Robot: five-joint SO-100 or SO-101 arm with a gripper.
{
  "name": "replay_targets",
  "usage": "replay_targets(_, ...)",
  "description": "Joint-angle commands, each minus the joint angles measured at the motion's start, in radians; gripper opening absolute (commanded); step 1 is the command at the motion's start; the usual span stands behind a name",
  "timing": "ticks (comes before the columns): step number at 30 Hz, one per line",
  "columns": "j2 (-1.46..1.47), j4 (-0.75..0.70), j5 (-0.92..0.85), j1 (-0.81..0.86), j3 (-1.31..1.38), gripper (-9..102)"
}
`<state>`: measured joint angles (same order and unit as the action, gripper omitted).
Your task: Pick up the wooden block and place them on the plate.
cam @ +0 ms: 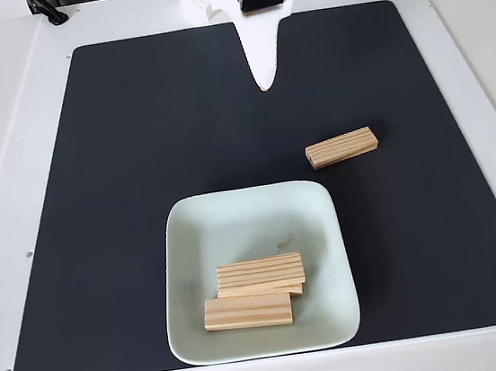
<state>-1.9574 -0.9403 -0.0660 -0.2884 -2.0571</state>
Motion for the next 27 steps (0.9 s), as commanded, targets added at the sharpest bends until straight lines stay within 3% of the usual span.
replay_targets(1,-0.083,-0.075,0.008,0.003,-0.023,-1)
replay_targets(7,-0.034,-0.341,0.021,-0.046,0.183,-1)
replay_targets(12,0.153,-0.364,0.144,-0.072,0.462,-1)
replay_targets(17,0.368,-0.367,0.160,-0.095,0.698,-1)
replay_targets(27,0.695,-0.365,0.160,-0.138,0.940,-1)
